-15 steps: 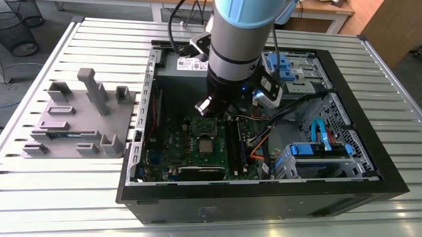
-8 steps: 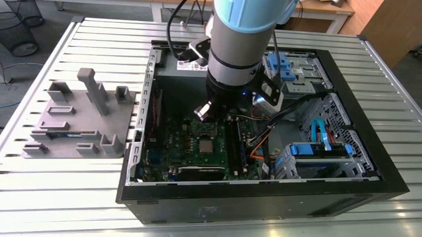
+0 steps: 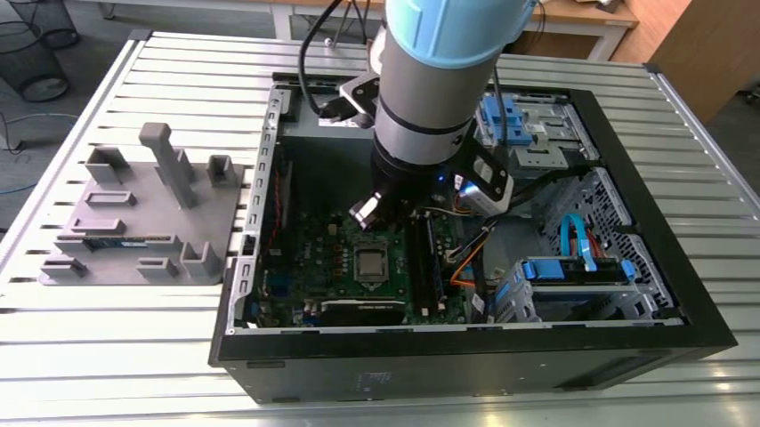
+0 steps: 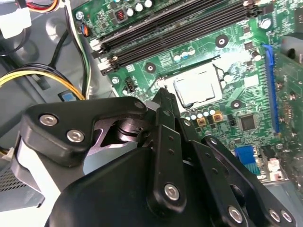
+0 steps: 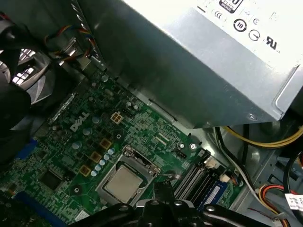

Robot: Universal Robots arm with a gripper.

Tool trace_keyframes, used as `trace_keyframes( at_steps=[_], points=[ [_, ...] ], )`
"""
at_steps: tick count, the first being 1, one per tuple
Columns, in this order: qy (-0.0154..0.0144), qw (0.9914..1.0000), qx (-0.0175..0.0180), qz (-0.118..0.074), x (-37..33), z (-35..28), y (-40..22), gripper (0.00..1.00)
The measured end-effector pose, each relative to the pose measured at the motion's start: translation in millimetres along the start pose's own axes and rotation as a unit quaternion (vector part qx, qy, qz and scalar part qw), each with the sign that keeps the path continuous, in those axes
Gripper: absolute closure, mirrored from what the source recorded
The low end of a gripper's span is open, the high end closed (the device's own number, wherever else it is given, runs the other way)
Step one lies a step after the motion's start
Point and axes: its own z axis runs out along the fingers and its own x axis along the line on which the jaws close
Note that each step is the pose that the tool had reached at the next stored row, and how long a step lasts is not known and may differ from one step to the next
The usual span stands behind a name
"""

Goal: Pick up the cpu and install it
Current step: 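Close the cpu cover, then install the first cpu locking lever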

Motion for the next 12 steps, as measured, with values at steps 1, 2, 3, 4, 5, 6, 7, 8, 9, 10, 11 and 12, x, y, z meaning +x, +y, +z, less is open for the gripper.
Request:
trace_keyframes(
  at_steps=[1,2,3,4,5,6,7,8,9,10,11,12],
  points=[
    [0.0010,1.00000,0.0013,0.000,0.0,0.0,-0.1,0.89],
    [0.0014,1.00000,0.0017,0.000,0.1,0.1,-0.1,0.89],
    [0.0014,1.00000,0.0018,0.000,0.1,0.1,-0.1,0.89],
    [0.0015,1.00000,0.0019,0.000,0.1,0.1,-0.1,0.89],
    [0.0014,1.00000,0.0018,0.000,0.1,0.2,0.0,0.89],
    [0.0014,1.00000,0.0018,0.000,0.1,0.3,-0.1,0.89],
    [0.0014,1.00000,0.0018,0.000,0.1,0.3,-0.1,0.89],
    [0.0015,1.00000,0.0018,0.000,0.1,0.3,-0.1,0.89],
    [0.0014,1.00000,0.0018,0.000,0.1,0.3,-0.1,0.89],
    [0.0015,1.00000,0.0018,0.000,0.1,0.3,-0.1,0.89],
    [0.0015,1.00000,0.0018,0.000,0.1,0.4,-0.1,0.89],
    [0.0015,1.00000,0.0018,0.000,0.1,0.4,-0.1,0.89]
  ],
)
